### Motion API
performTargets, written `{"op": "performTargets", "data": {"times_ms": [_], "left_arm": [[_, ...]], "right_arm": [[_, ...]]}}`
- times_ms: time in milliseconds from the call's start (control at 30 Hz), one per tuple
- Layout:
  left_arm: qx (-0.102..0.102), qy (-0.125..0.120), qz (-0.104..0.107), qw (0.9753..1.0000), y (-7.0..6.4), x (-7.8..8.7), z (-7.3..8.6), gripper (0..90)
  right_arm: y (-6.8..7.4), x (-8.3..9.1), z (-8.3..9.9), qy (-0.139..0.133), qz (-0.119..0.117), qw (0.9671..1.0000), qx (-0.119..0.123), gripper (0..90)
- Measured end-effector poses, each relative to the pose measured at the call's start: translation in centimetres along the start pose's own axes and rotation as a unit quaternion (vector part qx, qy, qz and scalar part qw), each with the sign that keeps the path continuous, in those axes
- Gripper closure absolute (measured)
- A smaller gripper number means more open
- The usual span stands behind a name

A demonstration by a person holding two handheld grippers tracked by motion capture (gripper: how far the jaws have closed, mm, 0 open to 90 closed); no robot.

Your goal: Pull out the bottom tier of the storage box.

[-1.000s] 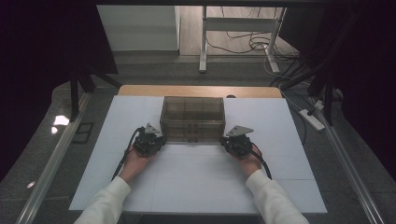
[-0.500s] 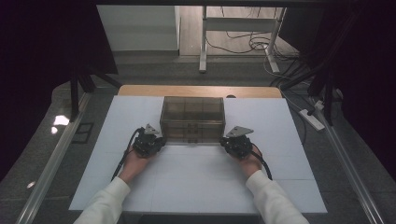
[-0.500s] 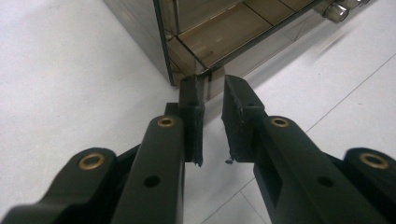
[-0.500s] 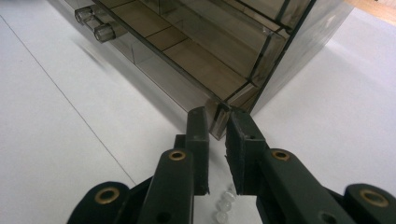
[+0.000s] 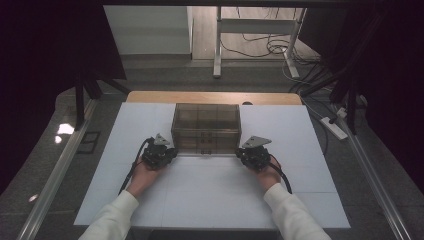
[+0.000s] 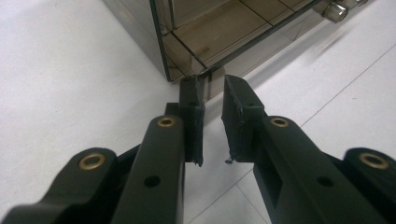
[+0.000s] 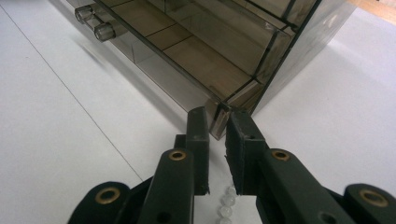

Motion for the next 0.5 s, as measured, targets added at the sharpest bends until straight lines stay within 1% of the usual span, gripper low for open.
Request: {"op": "performTargets", "data": {"times_ms": [500], "left_arm": [[-0.003,0.0,0.003,1.0,-0.14,0.28,0.27,77.8]], "right_arm": [[0.29,0.2,0.08,0.002,0.0,1.0,0.002,79.1]]}}
Point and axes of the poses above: each handheld gripper's, and its own axes: x roughly backward along the jaws, z roughly out of its underside, y roughly to its left, the point moved 1 cm from there along -x, roughly forward along the jaws, and after that the axes turned 15 degrees about -z, right-handed, at the moved point
